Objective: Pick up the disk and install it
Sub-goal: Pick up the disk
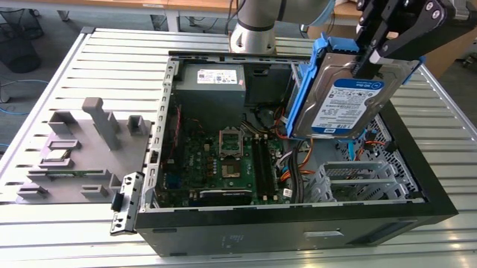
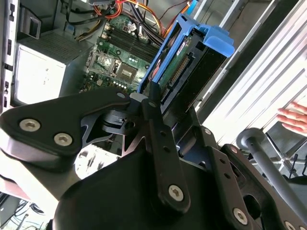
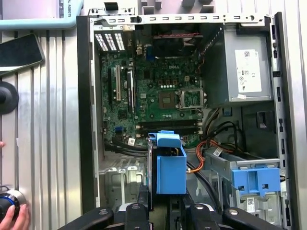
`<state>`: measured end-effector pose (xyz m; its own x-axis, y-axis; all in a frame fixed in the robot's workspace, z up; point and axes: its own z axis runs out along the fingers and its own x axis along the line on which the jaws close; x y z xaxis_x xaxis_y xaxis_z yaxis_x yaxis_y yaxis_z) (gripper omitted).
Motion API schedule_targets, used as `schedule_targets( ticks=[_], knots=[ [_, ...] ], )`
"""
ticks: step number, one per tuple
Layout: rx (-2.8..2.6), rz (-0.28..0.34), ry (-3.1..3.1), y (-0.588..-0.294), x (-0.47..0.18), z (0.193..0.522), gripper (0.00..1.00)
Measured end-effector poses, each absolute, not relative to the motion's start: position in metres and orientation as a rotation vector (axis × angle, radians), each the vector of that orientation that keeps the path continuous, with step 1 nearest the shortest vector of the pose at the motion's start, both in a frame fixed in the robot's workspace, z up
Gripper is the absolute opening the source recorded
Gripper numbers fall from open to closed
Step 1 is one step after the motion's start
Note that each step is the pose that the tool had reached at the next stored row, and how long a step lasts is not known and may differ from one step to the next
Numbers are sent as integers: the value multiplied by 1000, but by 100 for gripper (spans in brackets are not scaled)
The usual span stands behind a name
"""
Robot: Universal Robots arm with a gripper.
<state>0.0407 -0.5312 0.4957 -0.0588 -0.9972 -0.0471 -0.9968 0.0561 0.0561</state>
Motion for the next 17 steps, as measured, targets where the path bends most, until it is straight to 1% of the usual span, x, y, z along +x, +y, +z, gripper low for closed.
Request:
schedule_targets(
  ticks=[17],
  knots=[
    [2151,-112,-2279,-538,51,490,35]
  ],
)
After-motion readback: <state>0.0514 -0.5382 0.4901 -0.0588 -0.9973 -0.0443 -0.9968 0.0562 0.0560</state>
